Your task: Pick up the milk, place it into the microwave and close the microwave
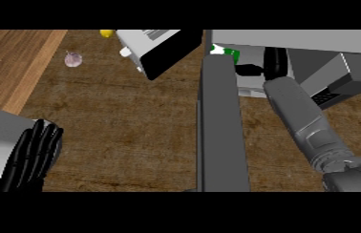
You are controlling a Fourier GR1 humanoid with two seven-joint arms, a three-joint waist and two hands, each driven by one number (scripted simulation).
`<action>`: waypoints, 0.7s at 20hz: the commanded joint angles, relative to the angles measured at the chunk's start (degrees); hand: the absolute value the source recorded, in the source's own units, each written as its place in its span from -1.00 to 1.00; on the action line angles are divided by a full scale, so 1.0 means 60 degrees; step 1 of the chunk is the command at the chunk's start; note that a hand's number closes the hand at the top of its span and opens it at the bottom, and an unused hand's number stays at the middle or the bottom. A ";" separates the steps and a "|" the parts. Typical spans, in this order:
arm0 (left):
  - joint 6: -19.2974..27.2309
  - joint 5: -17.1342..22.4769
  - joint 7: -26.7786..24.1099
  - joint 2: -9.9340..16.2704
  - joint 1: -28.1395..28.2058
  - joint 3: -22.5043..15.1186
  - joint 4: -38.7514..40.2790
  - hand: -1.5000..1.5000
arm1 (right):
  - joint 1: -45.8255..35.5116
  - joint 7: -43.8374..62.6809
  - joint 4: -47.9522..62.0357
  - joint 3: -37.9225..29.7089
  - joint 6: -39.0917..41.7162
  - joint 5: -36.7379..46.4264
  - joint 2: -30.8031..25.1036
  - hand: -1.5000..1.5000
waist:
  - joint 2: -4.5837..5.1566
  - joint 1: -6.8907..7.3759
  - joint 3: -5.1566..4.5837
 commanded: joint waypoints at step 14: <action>0.0286 -0.0499 0.0313 -0.0363 0.0387 -0.0585 -0.0633 -1.00 | 0.0555 -0.1320 -0.0235 -0.0873 0.1336 -0.0766 -0.0595 -1.00 | -0.0097 -0.0197 0.0001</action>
